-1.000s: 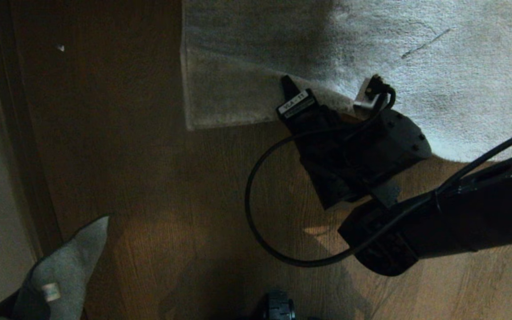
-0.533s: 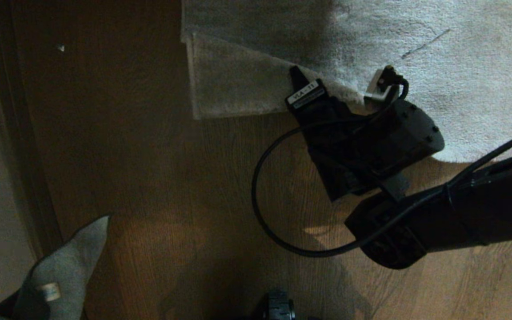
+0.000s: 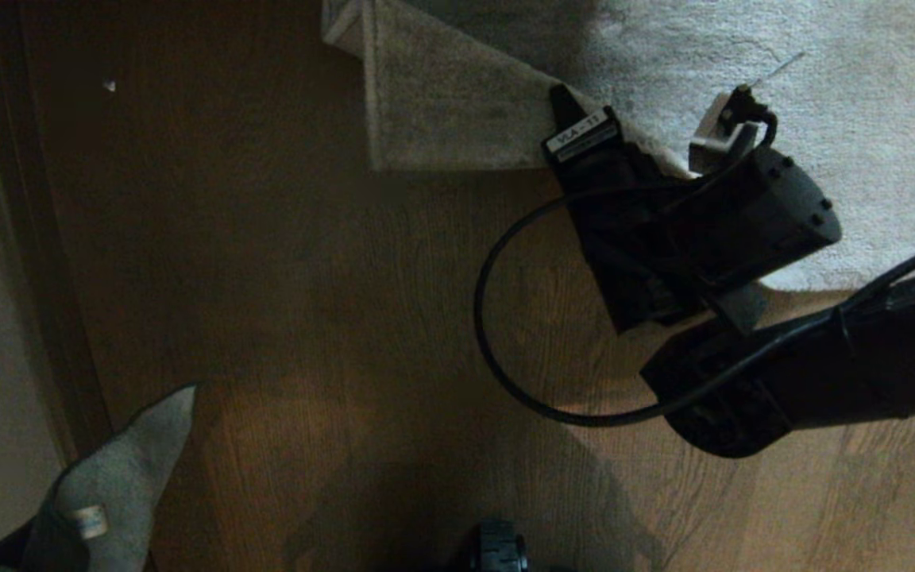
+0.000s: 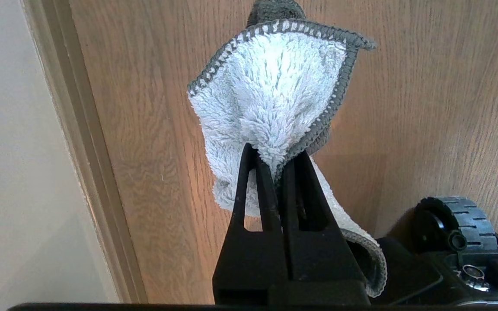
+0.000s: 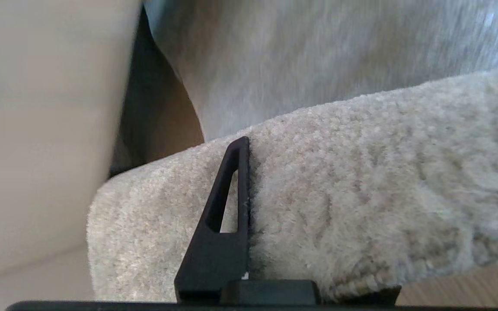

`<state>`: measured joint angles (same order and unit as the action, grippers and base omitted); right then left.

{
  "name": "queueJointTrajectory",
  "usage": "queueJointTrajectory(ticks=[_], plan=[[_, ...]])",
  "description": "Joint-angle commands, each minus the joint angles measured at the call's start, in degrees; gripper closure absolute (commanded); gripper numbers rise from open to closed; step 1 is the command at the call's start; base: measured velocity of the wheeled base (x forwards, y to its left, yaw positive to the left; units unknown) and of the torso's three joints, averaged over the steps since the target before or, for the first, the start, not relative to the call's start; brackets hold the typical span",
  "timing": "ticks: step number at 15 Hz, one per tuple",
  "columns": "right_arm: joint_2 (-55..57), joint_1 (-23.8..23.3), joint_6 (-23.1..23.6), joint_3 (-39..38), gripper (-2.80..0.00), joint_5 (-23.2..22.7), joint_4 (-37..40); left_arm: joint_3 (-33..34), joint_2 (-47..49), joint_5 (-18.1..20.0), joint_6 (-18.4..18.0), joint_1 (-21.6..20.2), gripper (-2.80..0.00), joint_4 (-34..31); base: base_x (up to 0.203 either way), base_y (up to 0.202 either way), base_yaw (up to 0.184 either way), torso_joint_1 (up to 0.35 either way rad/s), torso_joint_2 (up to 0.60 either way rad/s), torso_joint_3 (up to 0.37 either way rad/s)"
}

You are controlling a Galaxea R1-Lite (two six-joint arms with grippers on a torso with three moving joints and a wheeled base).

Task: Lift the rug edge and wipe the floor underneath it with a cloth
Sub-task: Lift up the carpet

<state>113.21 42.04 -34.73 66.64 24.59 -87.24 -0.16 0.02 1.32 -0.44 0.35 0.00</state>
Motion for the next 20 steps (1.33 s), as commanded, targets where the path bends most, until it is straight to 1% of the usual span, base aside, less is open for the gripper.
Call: queueJointTrajectory(ticks=[1, 9, 11, 20], plan=[[-1.58, -1.04, -1.29, 0.17, 0.00, 0.52, -2.72, -0.02, -0.02, 0.00, 0.00, 0.00, 0.00, 0.00, 0.000, 0.000, 0.000, 0.000, 0.00, 0.000], [-2.99, -4.86, -1.48, 1.73, 0.00, 0.72, -2.72, -0.02, -0.02, 0.00, 0.00, 0.00, 0.00, 0.00, 0.000, 0.000, 0.000, 0.000, 0.00, 0.000], [-2.90, -5.21, -1.48, 2.84, 0.00, 0.79, -2.72, -0.02, -0.02, 0.00, 0.00, 0.04, 0.00, 0.00, 0.000, 0.000, 0.000, 0.000, 0.00, 0.000], [-4.85, -5.30, -1.40, 2.87, 0.00, 1.08, -2.72, 0.07, -0.02, 0.00, 0.00, 0.00, 0.00, 0.00, 0.000, 0.000, 0.000, 0.000, 0.00, 0.000]])
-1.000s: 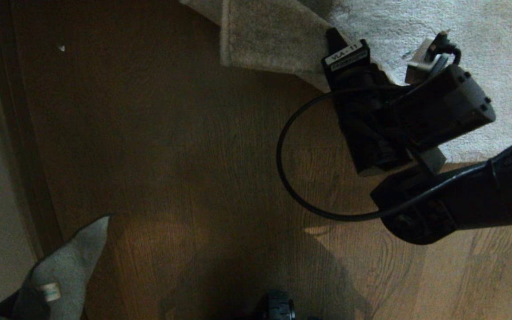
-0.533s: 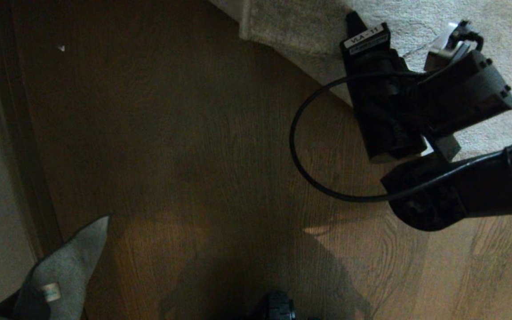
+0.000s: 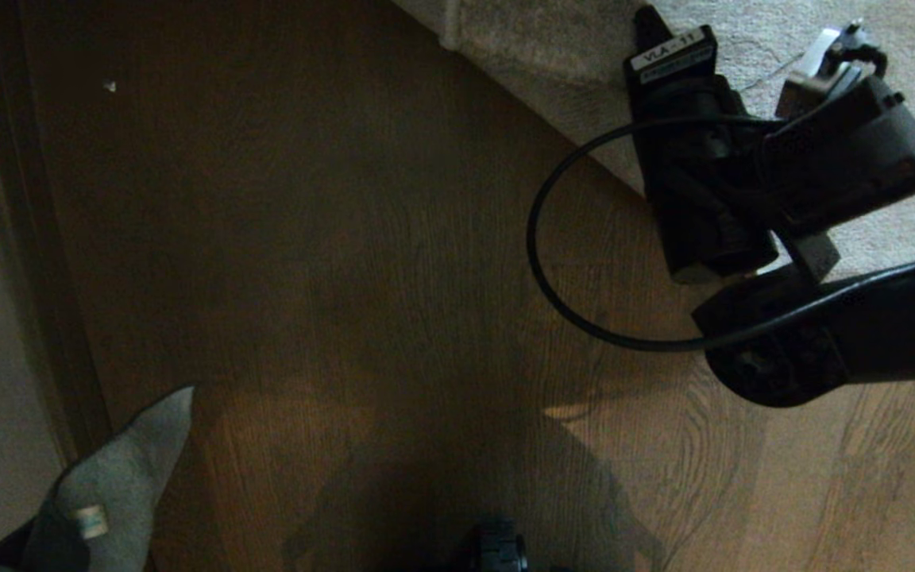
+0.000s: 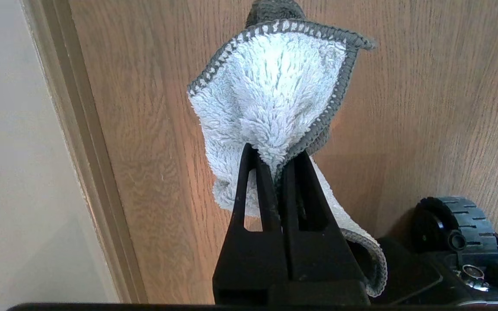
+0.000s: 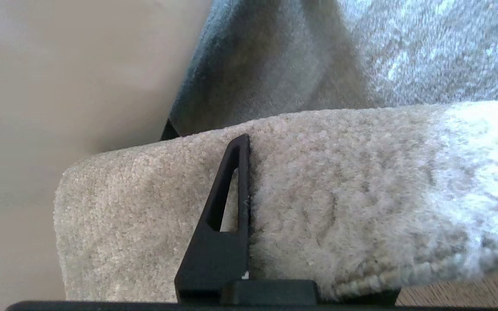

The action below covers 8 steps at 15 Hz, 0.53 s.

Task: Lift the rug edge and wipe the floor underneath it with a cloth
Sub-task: Lift up the carpet

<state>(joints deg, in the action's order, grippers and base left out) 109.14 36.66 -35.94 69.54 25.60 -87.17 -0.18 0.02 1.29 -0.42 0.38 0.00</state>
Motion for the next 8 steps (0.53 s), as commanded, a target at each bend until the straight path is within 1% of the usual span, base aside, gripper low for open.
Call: queueJointTrajectory(ticks=[1, 8], plan=[[-1.18, 0.08, -0.10, -0.19, 0.00, 0.00, -2.78, 0.01, -0.02, 0.03, -0.01, 0.05, 0.00, 0.00, 0.000, 0.000, 0.000, 0.000, 0.00, 0.000], [-2.36, -0.01, -0.01, -0.80, 0.00, -0.02, -2.78, 0.09, -0.02, 0.03, -0.01, -0.03, 0.00, 0.00, 0.000, 0.000, 0.000, 0.000, 0.00, 0.000]])
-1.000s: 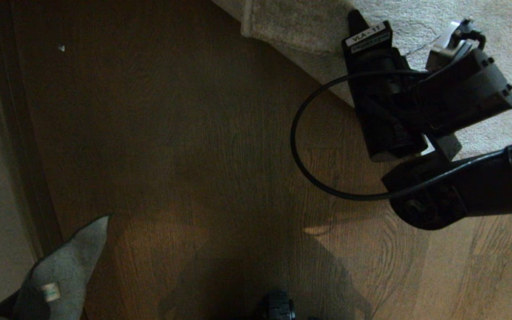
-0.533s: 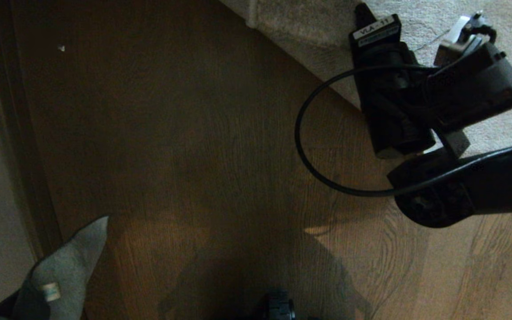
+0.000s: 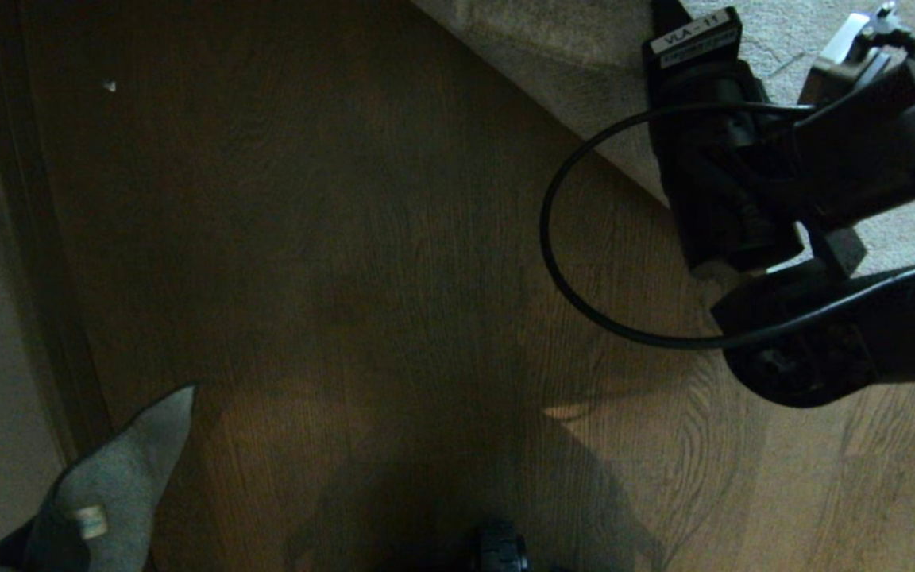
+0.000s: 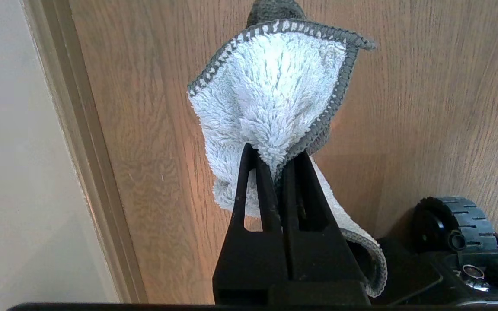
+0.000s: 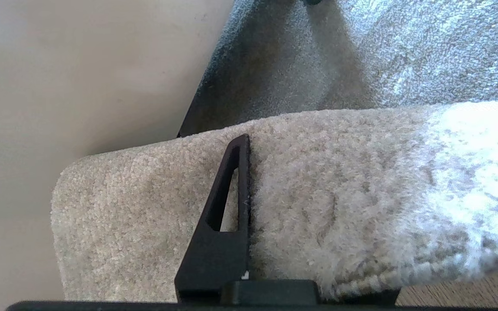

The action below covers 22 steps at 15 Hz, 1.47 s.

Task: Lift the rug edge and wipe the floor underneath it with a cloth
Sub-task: Lift up the carpet

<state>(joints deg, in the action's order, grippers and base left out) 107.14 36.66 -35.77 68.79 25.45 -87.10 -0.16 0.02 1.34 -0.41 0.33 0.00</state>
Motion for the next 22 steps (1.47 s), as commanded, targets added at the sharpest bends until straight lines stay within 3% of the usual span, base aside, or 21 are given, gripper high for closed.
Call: queueJointTrajectory(ticks=[1, 22], plan=[[-0.44, -0.01, -0.18, -0.06, 0.00, 0.12, -2.85, -0.02, -0.02, -0.02, -0.02, 0.10, 0.00, 0.00, 0.000, 0.000, 0.000, 0.000, 0.00, 0.000], [0.61, -0.01, 0.00, -1.29, 0.00, -0.05, -2.85, -0.02, -0.02, -0.64, 0.77, 0.02, 0.00, 0.09, 0.000, 0.000, 0.000, 0.000, 0.00, 0.000]])
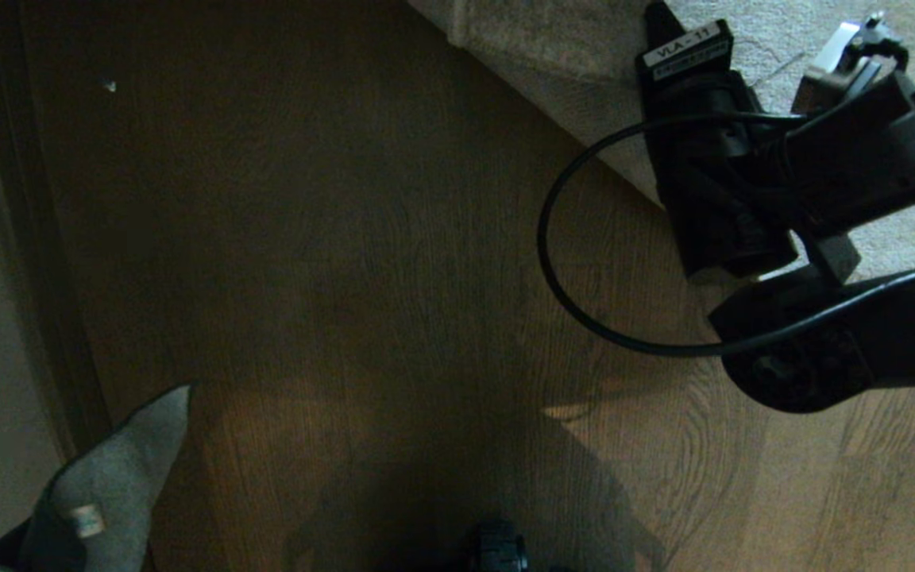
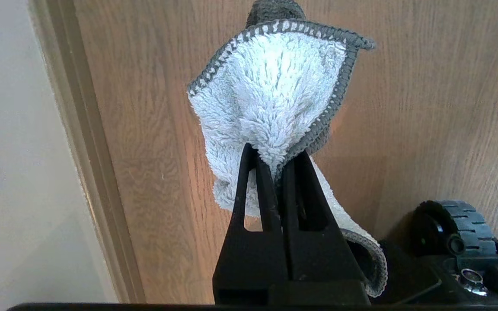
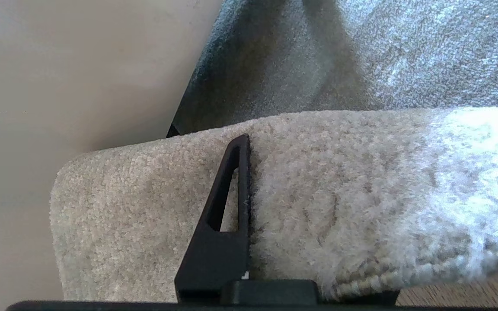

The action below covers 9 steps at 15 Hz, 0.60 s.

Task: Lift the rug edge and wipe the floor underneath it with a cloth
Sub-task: Lift up the carpet

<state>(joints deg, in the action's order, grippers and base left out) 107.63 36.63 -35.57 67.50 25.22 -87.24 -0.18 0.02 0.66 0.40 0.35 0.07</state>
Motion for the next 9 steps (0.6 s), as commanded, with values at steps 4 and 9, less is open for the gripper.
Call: queueJointTrajectory(ticks=[4, 9], plan=[[0.04, 0.02, -0.38, 0.00, 0.00, 0.00, -2.72, 0.01, -0.02, -0.31, -1.45, 0.00, 0.00, -0.07, 0.000, 0.000, 0.000, 0.000, 0.00, 0.000], [-0.05, 0.02, -0.20, 0.00, 0.00, 0.00, -2.72, -0.34, -0.02, 0.31, -6.19, 0.00, 0.00, 2.29, 0.000, 0.000, 0.000, 0.000, 0.00, 0.000]])
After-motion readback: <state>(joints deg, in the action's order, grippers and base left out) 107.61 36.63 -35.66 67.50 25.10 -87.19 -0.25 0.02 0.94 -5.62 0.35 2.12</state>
